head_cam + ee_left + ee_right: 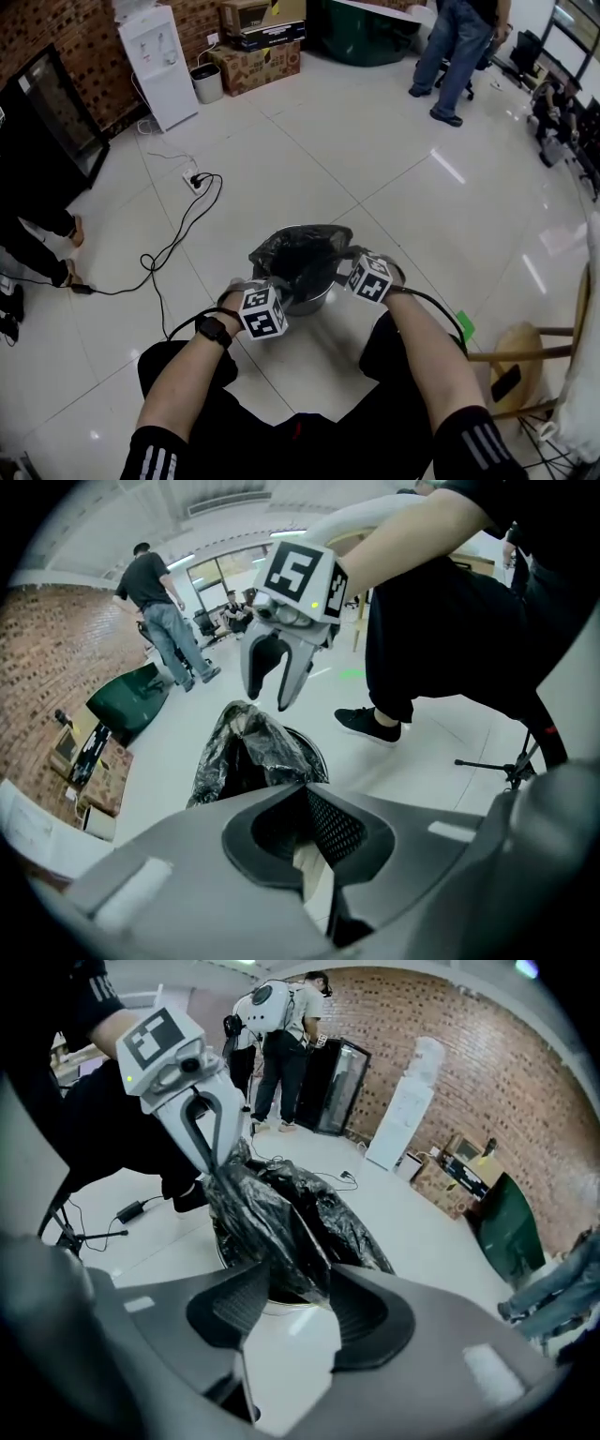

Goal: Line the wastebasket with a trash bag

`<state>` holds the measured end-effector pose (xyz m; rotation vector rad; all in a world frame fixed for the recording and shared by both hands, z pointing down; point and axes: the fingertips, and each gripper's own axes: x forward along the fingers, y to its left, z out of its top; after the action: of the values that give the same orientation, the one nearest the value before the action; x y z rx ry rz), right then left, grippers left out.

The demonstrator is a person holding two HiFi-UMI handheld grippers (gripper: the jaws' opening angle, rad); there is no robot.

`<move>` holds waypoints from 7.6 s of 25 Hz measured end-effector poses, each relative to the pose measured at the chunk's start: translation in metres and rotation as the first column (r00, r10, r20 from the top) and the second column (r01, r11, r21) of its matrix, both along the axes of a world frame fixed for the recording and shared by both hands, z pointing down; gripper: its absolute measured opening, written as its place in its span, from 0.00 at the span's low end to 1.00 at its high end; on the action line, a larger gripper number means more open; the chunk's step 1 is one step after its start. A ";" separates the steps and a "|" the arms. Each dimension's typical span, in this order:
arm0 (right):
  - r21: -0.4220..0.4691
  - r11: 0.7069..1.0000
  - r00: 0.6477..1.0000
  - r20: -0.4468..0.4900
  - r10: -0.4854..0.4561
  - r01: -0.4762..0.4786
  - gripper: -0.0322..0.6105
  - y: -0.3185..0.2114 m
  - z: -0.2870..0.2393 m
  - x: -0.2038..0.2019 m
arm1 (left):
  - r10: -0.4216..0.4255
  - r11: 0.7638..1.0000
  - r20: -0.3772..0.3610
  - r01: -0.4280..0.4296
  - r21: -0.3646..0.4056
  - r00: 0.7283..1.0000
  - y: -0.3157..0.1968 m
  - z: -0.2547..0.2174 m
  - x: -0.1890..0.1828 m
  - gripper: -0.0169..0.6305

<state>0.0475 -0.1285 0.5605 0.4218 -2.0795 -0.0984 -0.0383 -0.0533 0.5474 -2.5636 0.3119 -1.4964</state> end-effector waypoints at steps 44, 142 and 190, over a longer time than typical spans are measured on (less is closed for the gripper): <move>-0.350 0.906 0.961 -0.056 -0.272 0.236 0.06 0.065 0.074 0.007 | 0.135 0.971 0.181 -0.093 -0.220 0.974 0.011 0.078 -0.066 0.07; -0.233 0.869 0.876 0.114 0.470 -0.436 0.06 -0.175 0.088 0.032 | -0.854 0.471 -0.010 0.765 -0.439 0.520 -0.209 0.117 -0.157 0.03; -0.633 0.673 0.820 0.102 0.563 -0.383 0.30 -0.052 0.098 0.092 | -0.551 0.810 0.123 0.565 -0.159 0.825 -0.097 0.048 -0.153 0.20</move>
<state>0.1391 -0.1802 0.6583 0.6044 -2.0692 0.9705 -0.1916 -0.1504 0.5953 -2.6914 1.0447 -1.8741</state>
